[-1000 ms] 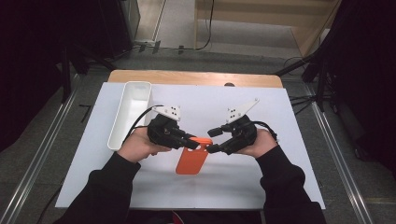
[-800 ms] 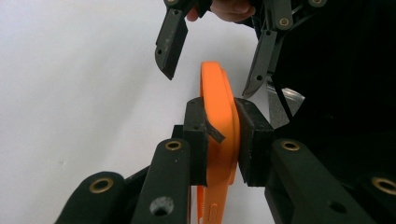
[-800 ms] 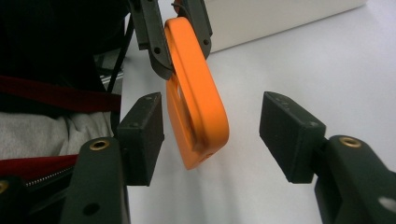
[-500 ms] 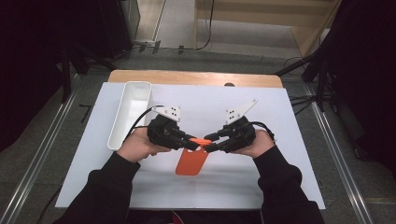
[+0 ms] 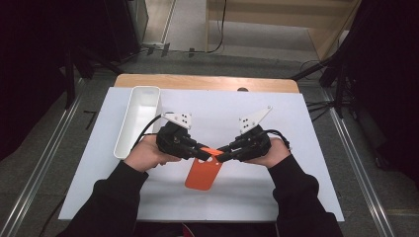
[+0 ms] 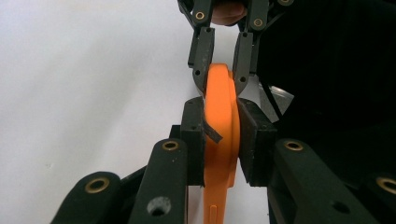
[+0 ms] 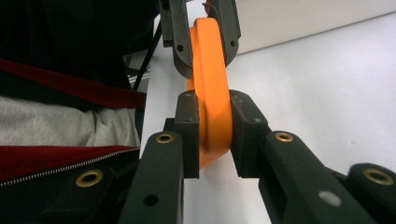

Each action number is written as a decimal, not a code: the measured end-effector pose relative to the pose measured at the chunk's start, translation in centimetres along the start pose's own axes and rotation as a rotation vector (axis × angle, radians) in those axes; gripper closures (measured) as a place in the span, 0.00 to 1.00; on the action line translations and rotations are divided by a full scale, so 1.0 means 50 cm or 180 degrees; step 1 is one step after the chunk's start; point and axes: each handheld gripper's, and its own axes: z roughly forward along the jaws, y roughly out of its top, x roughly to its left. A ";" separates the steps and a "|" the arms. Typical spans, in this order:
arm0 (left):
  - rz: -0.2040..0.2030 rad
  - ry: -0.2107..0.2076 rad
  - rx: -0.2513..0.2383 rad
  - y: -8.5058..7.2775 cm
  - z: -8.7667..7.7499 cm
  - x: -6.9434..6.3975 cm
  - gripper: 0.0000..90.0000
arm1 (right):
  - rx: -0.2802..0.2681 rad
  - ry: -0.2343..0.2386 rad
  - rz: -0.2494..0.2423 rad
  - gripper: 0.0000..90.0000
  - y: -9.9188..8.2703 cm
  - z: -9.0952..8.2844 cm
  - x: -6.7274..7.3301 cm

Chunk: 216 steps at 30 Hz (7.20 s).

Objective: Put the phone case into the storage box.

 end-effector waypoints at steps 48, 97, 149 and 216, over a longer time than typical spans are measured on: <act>-0.0396 0.0424 -0.0368 0.005 -0.028 0.017 0.33 | 0.0139 -0.0237 0.0498 0.83 0.001 -0.023 -0.009; -0.0394 0.1101 -0.0488 -0.002 -0.010 0.004 0.28 | -0.0101 -0.1057 0.1478 0.83 0.013 -0.064 -0.012; -0.0275 0.1672 -0.0458 -0.009 0.068 -0.009 0.00 | -0.0017 -0.1217 0.1837 0.83 0.071 -0.024 -0.018; -0.0379 0.1956 -0.0516 -0.010 0.109 -0.011 0.18 | -0.0026 -0.1096 0.1927 0.82 0.077 -0.006 -0.008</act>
